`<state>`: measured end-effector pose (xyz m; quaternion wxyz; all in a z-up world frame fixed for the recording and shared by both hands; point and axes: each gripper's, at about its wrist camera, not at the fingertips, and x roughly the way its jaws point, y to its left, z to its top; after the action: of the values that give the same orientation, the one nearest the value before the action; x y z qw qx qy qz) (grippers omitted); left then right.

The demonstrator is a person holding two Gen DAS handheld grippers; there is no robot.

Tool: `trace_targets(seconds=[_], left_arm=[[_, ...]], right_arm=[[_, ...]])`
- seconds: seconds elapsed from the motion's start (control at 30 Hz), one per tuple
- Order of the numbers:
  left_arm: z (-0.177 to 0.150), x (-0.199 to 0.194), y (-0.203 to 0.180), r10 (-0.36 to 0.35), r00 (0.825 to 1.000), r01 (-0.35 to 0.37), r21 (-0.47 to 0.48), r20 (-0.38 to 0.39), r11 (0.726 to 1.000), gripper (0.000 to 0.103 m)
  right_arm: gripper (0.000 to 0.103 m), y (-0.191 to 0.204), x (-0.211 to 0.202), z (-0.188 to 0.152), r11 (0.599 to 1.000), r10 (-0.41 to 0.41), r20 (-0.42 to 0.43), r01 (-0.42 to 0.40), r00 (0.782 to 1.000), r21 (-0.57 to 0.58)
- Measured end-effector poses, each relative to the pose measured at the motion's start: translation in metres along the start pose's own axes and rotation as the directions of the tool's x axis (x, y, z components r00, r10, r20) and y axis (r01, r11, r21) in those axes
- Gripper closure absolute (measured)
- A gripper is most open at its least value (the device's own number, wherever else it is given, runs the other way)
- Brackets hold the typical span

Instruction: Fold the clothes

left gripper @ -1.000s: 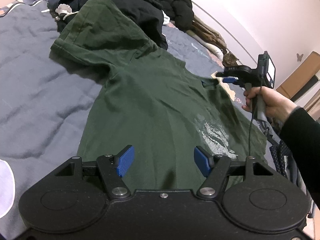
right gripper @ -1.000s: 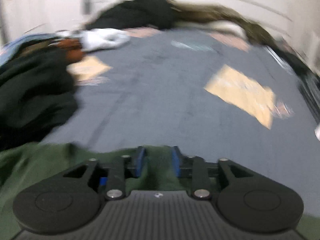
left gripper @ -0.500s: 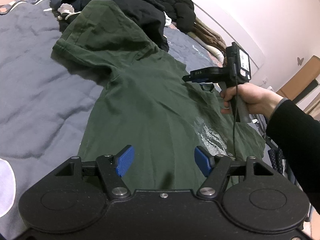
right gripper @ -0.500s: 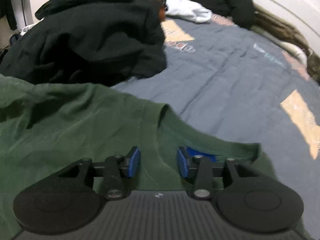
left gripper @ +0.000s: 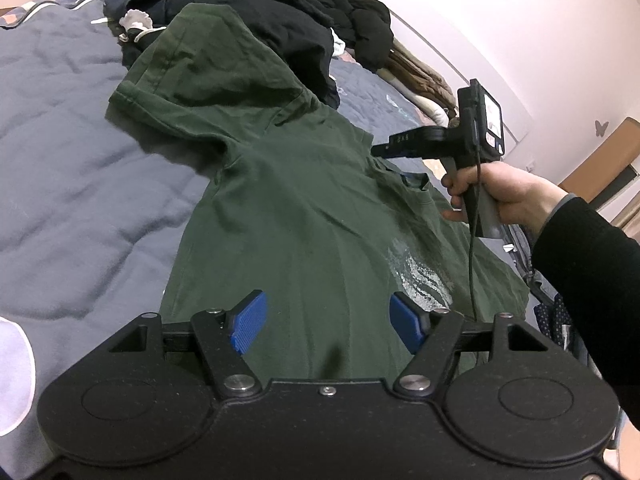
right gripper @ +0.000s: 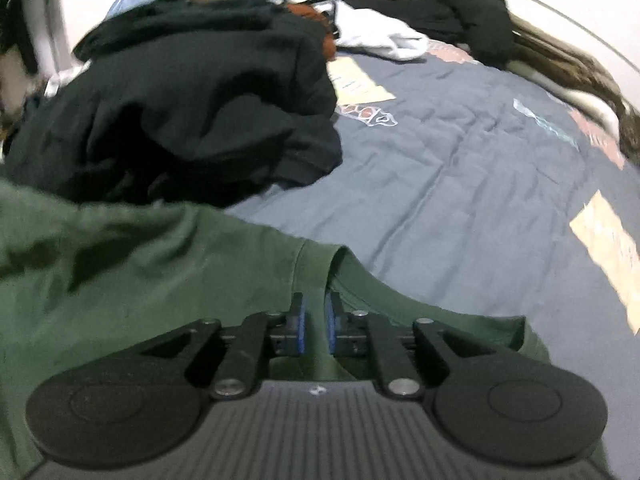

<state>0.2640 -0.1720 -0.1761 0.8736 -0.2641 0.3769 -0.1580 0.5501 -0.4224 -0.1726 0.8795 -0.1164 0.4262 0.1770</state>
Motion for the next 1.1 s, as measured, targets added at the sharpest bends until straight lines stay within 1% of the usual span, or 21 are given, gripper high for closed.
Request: trace_targets(seconds=[0.07, 0.13, 0.2, 0.33, 0.37, 0.4, 0.43, 0.47, 0.53, 0.77, 0.87, 0.97, 1.0, 1.03, 1.1], left_arm=[[0.000, 0.000, 0.000, -0.001, 1.000, 0.001, -0.002, 0.000, 1.000, 0.035], [0.000, 0.000, 0.000, -0.002, 1.000, 0.002, -0.004, 0.000, 1.000, 0.035], [0.001, 0.000, 0.000, -0.003, 1.000, 0.003, -0.001, 0.002, 1.000, 0.035], [0.000, 0.001, 0.000, 0.000, 1.000, 0.000, 0.000, 0.000, 1.000, 0.035], [0.000, 0.001, 0.000, 0.001, 1.000, -0.001, 0.000, 0.000, 1.000, 0.035], [0.000, 0.001, 0.000, 0.002, 1.000, -0.002, -0.001, -0.001, 1.000, 0.035], [0.000, 0.001, 0.000, 0.003, 1.000, -0.003, -0.002, -0.002, 1.000, 0.035], [0.000, 0.001, 0.000, 0.002, 1.000, -0.002, -0.002, -0.002, 1.000, 0.035], [0.000, 0.000, -0.001, 0.002, 1.000, -0.002, -0.001, -0.001, 1.000, 0.035], [-0.002, -0.001, 0.000, 0.002, 1.000, -0.002, 0.001, 0.000, 1.000, 0.035], [-0.003, -0.002, -0.001, 0.003, 1.000, -0.003, 0.005, 0.004, 1.000, 0.035], [-0.003, -0.003, -0.001, 0.005, 1.000, -0.005, 0.004, 0.008, 1.000, 0.035], [-0.002, -0.003, -0.001, 0.004, 1.000, -0.004, 0.004, 0.009, 1.000, 0.035], [-0.002, -0.003, -0.001, 0.003, 1.000, -0.003, 0.004, 0.010, 1.000, 0.035], [-0.001, -0.004, -0.002, 0.001, 1.000, -0.001, 0.004, 0.012, 1.000, 0.035]], right_arm=[[0.081, 0.001, 0.001, -0.002, 1.000, 0.015, -0.020, -0.015, 1.000, -0.021], [0.067, -0.001, -0.001, -0.007, 0.999, 0.036, -0.032, -0.036, 0.999, -0.027], [0.061, -0.003, -0.001, -0.010, 0.998, 0.057, -0.054, -0.059, 0.997, -0.038], [0.060, -0.006, 0.003, -0.017, 0.996, 0.077, -0.095, -0.081, 0.993, -0.041], [0.061, -0.006, 0.004, -0.019, 0.996, 0.082, -0.101, -0.086, 0.992, -0.039], [0.068, -0.005, 0.005, -0.020, 0.995, 0.085, -0.103, -0.089, 0.991, -0.037], [0.085, -0.004, 0.006, -0.021, 0.995, 0.088, -0.106, -0.092, 0.990, -0.034], [0.093, -0.002, 0.007, -0.022, 0.995, 0.087, -0.107, -0.092, 0.990, -0.037], [0.098, 0.002, 0.005, -0.022, 0.996, 0.072, -0.094, -0.078, 0.993, -0.054], [0.099, -0.003, -0.009, -0.006, 0.999, 0.006, 0.015, -0.005, 1.000, -0.046], [0.100, -0.006, -0.010, 0.002, 0.999, -0.039, 0.057, 0.040, 0.998, -0.031], [0.103, -0.010, -0.008, 0.011, 0.995, -0.096, 0.104, 0.095, 0.990, 0.009], [0.103, -0.013, -0.006, 0.013, 0.995, -0.095, 0.100, 0.092, 0.990, 0.036], [0.103, -0.016, -0.003, 0.016, 0.997, -0.064, 0.074, 0.060, 0.995, 0.056], [0.102, -0.014, 0.000, 0.018, 0.999, -0.019, 0.039, 0.017, 0.999, 0.050]])
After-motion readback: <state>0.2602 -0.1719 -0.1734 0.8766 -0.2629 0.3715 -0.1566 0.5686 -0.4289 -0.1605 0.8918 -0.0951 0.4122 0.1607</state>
